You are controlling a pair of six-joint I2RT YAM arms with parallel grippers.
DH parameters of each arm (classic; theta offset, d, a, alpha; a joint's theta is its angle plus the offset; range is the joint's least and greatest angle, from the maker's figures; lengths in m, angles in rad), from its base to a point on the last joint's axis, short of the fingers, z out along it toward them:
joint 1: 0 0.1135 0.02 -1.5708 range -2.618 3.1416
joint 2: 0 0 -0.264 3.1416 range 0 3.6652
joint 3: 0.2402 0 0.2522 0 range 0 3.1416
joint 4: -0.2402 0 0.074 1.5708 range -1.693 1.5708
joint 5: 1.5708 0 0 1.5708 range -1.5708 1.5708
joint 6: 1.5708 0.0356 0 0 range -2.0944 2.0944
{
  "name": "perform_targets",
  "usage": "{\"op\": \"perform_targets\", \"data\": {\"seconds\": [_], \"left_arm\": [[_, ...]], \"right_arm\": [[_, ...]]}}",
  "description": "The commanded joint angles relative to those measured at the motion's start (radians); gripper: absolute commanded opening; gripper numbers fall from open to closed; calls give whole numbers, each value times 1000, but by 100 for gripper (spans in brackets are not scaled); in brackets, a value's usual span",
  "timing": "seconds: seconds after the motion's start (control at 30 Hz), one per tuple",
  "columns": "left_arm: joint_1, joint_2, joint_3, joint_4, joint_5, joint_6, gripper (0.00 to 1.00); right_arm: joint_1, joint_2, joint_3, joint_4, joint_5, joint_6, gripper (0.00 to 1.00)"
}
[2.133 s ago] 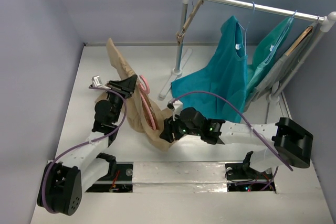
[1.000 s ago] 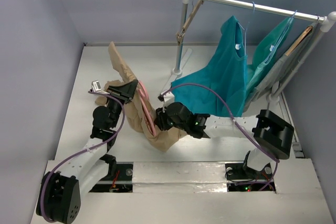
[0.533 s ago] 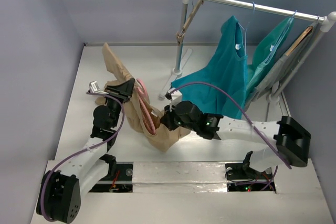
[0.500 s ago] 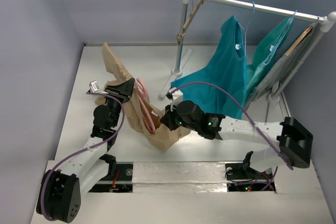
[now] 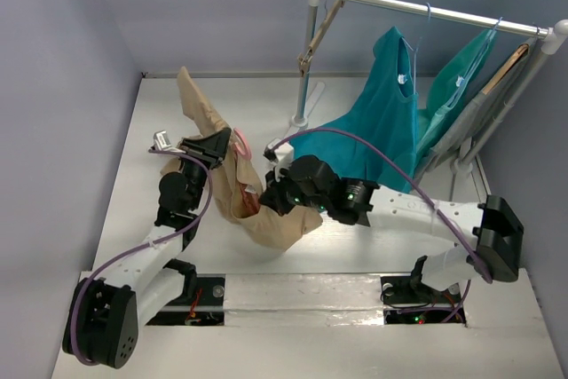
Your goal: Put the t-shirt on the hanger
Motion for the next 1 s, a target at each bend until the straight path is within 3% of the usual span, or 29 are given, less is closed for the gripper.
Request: {"op": "perform_targets", "data": {"seconds": [0.0,0.23,0.4,0.47,0.6,0.7,0.97], "left_arm": [[4,-41,-4,44,70,-36,0],[4,-130,-33,-108,108,-47,0],[4,-123,-74,-134,133,-71,0],[4,-114,-88,-140,142,-76,0],[4,-106,-111,-151,147,-82,0],[4,-124,-129,-168,118,-74,0],[4,-120,-116,-179,98,-60,0]], "right_arm": [[9,55,106,0,-11,-41,0],[9,168,160,-17,57,-14,0],[9,148,90,1,71,18,1],[9,132,54,-2,74,28,9],[9,98,19,-5,20,26,40],[9,54,4,-20,22,14,54],[9,-65,-33,10,9,5,64]]}}
